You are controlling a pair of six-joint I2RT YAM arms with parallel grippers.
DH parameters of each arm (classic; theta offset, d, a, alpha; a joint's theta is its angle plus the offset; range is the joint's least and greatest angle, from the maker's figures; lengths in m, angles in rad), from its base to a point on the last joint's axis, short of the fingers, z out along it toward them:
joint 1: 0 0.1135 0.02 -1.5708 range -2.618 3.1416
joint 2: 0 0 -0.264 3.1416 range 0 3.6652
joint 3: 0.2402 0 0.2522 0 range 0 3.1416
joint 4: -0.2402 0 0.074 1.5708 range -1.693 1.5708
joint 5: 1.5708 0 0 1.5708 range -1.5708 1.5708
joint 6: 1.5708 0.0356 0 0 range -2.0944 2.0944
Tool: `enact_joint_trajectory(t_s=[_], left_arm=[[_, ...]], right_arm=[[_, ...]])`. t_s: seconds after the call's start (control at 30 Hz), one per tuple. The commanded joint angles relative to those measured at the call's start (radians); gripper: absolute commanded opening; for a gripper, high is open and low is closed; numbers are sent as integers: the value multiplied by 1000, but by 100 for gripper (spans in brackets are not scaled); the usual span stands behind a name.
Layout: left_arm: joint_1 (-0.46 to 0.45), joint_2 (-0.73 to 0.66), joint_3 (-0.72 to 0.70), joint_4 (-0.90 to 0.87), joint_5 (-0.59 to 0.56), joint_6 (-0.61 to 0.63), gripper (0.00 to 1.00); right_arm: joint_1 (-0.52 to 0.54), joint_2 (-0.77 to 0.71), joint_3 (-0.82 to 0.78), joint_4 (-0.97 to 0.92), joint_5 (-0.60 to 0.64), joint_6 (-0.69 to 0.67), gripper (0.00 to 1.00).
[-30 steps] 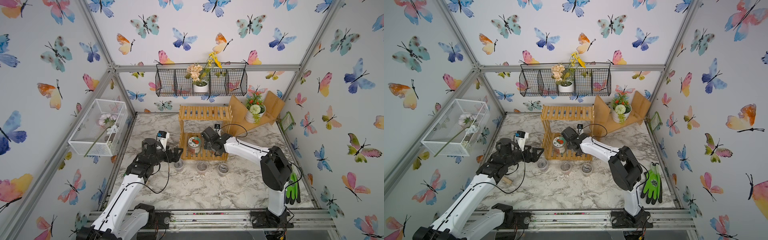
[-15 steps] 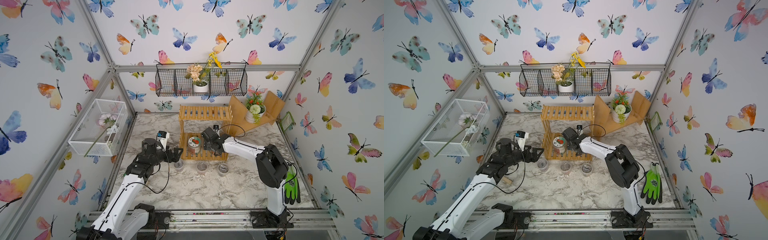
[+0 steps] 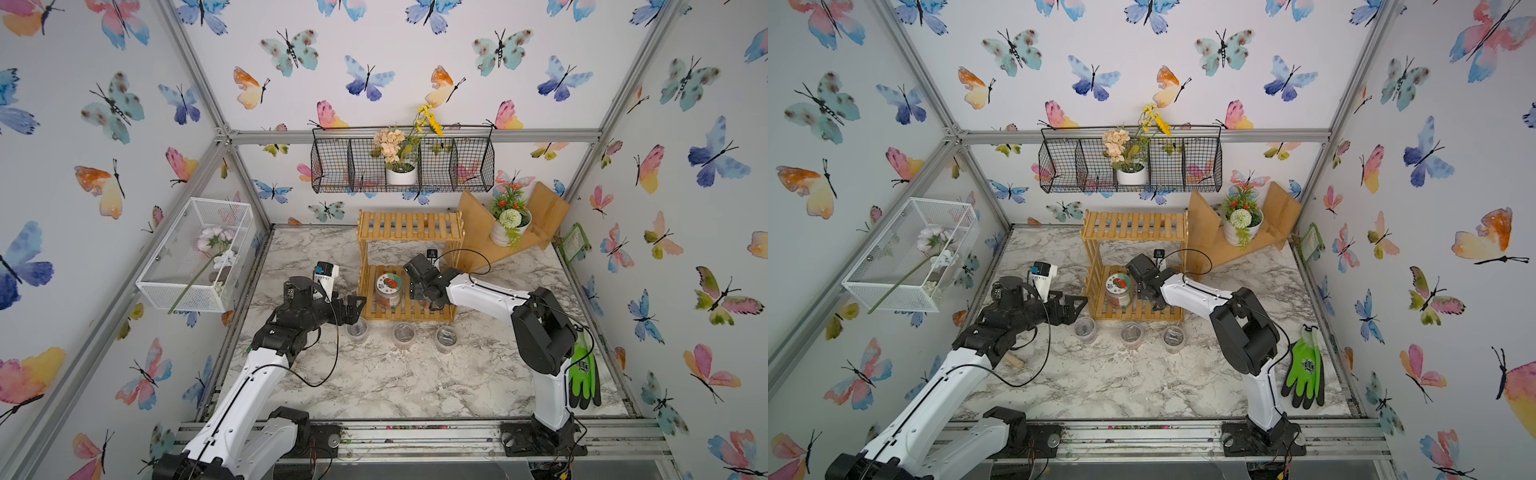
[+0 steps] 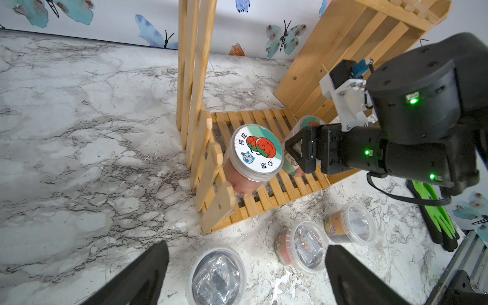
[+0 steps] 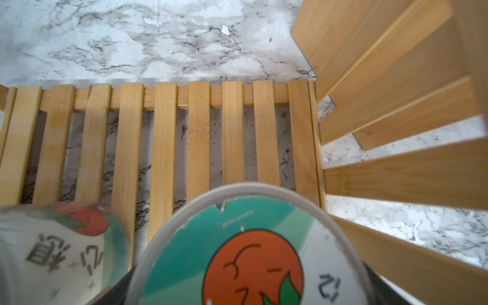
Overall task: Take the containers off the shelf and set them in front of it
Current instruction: 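Pick up a container from the shelf, then place the container at the center of the board.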
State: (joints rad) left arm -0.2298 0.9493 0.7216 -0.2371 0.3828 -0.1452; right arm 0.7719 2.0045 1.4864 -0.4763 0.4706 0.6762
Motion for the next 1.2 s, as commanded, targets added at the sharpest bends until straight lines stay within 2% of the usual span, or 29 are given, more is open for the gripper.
enact_joint_trajectory(t_s=[0.0, 0.33, 0.53, 0.9, 1.17], left_arm=[[5, -6, 1, -4, -4, 10, 99], [5, -4, 9, -5, -5, 10, 99], [5, -3, 7, 0, -1, 9, 99], [4, -4, -2, 4, 10, 6, 99], [4, -13, -12, 5, 18, 4, 99]], right_arm=[[-6, -23, -20, 4, -18, -31, 70], [24, -121, -47, -6, -37, -81, 68], [78, -200, -89, 9, -52, -99, 68], [206, -341, -134, -112, -5, -11, 69], [354, -442, -180, -214, 37, 95, 69]])
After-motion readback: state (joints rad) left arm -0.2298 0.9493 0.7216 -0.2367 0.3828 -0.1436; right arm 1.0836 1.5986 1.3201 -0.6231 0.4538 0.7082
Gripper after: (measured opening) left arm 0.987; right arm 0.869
